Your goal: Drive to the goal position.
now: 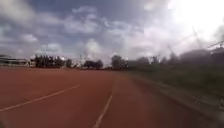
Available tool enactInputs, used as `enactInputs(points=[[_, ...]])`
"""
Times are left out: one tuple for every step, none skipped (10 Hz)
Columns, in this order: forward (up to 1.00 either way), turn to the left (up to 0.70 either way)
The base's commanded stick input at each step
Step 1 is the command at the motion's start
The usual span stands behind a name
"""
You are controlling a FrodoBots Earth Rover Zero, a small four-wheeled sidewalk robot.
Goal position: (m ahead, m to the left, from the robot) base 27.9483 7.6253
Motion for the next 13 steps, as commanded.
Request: enactInputs(points=[[0.7,0.0],[0.7,0.0],[0.7,0.0],[0.7,0.0],[0.7,0.0],[0.7,0.0],[0.7,0.0],[0.7,0.0],[0.7,0.0],[0.7,0.0],[0.7,0.0],[0.7,0.0],[0.7,0.0]])
